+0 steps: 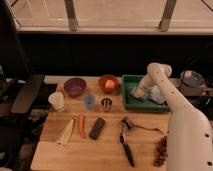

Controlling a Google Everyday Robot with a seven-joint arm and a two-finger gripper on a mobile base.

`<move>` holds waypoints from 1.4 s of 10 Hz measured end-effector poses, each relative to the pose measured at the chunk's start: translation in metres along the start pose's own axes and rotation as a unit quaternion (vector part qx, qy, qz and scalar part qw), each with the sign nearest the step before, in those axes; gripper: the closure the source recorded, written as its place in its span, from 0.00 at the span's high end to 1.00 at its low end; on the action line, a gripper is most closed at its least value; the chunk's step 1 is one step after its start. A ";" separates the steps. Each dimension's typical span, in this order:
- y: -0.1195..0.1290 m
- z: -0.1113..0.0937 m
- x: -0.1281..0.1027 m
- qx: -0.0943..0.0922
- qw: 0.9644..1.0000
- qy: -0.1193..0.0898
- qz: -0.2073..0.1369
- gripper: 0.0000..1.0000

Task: Wipe tray with sponge

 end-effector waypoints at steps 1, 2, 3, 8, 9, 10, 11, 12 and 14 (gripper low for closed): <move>0.000 0.000 0.000 0.000 1.000 0.000 0.000 0.00; 0.000 0.000 0.000 0.000 1.000 0.000 0.000 0.00; 0.000 0.000 0.000 0.000 1.000 0.000 0.000 0.00; -0.001 -0.031 -0.010 0.009 1.000 -0.005 -0.006 0.00; -0.001 -0.039 -0.013 0.030 0.999 -0.020 -0.008 0.00; -0.001 -0.048 -0.012 0.045 0.999 -0.030 -0.007 0.00; 0.000 -0.054 -0.015 0.044 0.998 -0.034 -0.006 0.00; 0.002 -0.053 -0.019 0.038 0.999 -0.037 -0.007 0.00; 0.007 -0.039 -0.007 0.024 0.999 -0.039 -0.001 0.00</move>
